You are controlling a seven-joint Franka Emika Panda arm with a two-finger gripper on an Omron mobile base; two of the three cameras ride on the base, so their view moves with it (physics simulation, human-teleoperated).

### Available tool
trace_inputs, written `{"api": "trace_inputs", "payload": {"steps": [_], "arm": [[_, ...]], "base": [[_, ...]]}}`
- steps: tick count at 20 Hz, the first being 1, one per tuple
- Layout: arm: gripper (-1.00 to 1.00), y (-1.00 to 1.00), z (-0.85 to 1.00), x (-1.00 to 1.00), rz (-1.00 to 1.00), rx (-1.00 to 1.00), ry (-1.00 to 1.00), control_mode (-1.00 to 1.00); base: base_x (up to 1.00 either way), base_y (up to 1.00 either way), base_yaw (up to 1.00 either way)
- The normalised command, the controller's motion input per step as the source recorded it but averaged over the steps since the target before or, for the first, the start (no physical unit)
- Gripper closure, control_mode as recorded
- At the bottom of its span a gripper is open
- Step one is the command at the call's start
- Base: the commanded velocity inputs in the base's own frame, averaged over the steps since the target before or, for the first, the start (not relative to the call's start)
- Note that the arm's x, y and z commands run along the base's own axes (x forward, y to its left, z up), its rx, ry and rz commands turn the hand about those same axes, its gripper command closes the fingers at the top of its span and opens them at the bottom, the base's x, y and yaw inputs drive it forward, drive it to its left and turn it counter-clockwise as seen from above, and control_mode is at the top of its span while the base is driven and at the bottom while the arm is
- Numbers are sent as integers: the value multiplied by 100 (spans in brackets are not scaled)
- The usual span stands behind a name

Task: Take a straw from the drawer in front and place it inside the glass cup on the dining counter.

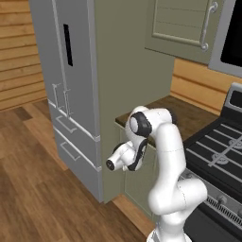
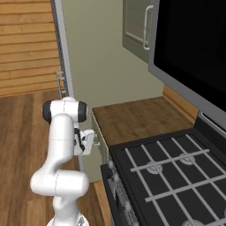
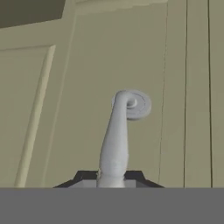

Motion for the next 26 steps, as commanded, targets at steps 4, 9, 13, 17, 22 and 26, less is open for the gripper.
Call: {"api": "trace_inputs", "payload": {"steps": [4,9,13,17,22,26], "arm": [[100,90,0,-65,0,2,0,-100],[100,98,3,-54,0,5,0,-100],[100,98,11,-41,0,7,0,-100],[-100,99,14,-41,0,7,0,-100],[-100,47,41,-50,-5,16,0,-100],[-100,0,91,-52,-12,45,14,-100]], "base": [[0,0,0],[0,0,0],[0,0,0],[0,0,0],[0,0,0],[0,0,0]]}}
